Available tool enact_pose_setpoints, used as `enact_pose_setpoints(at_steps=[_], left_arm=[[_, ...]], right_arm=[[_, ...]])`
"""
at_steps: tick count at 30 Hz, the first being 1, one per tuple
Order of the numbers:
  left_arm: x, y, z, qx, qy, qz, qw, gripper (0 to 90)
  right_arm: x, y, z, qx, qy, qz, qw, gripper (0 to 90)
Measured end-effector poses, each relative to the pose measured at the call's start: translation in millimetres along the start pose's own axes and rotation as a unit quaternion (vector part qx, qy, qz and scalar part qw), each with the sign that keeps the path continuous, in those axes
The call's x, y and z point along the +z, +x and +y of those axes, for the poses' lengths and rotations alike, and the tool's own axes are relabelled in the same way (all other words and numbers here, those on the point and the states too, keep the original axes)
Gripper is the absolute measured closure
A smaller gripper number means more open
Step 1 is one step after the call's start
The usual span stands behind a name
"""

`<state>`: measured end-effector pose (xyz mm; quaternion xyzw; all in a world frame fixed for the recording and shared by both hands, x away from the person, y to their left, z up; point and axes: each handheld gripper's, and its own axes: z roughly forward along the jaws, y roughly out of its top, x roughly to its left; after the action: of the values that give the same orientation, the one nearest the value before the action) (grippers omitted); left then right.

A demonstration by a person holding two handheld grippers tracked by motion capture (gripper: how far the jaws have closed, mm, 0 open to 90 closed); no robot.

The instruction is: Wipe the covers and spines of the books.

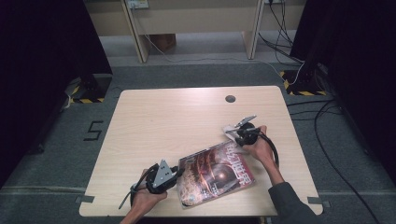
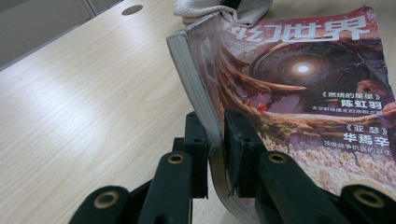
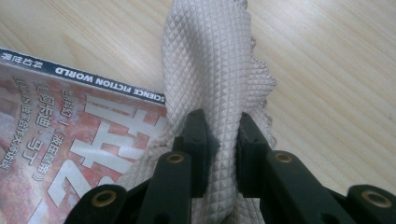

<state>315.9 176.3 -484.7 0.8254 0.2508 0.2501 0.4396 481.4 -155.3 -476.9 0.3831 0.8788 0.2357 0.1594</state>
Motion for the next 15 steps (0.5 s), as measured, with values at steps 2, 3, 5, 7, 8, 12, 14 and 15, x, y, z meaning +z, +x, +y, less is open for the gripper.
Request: enact_pose_setpoints(at_steps=[2, 3, 5, 7, 8, 12, 14, 15], left_arm=[[0.3, 0.1, -0.5, -0.002, 0.0, 0.0, 1.0, 79.5], [0.3, 0.0, -0.6, -0.002, 0.0, 0.0, 1.0, 79.5], [-0.1, 0.2, -0.4, -0.001, -0.001, 0.0, 1.0, 79.5], [0.1, 0.4, -0.6, -0.002, 0.0, -0.001, 1.0, 79.5], [0.1, 0.3, -0.7, -0.002, 0.0, 0.0, 1.0, 79.5], [-0.1, 0.4, -0.4, -0.001, -0.001, 0.0, 1.0, 79.5], [-0.2, 0.4, -0.5, -0.002, -0.001, 0.0, 1.0, 79.5], [-0.4, 0.5, -0.3, -0.001, -0.001, 0.0, 1.0, 79.5]], right_arm=[[-0.5, 0.0, -0.2, -0.002, -0.002, 0.009, 1.0, 78.5], [-0.8, 0.0, -0.2, -0.002, -0.004, 0.012, 0.9999, 78.5], [-2.3, 1.5, 0.4, -0.001, -0.01, 0.024, 0.9997, 78.5], [-3.8, 3.5, 1.9, -0.01, -0.013, 0.024, 0.9996, 78.4], [-4.5, 5.1, 2.5, -0.01, -0.012, 0.025, 0.9996, 78.4], [-7.6, 9.3, 5.2, -0.021, -0.017, 0.03, 0.9992, 78.4], [-9.9, 11.6, 6.5, -0.021, -0.023, 0.041, 0.9987, 78.5], [-10.9, 12.7, 7.4, -0.025, -0.026, 0.043, 0.9984, 78.4]])
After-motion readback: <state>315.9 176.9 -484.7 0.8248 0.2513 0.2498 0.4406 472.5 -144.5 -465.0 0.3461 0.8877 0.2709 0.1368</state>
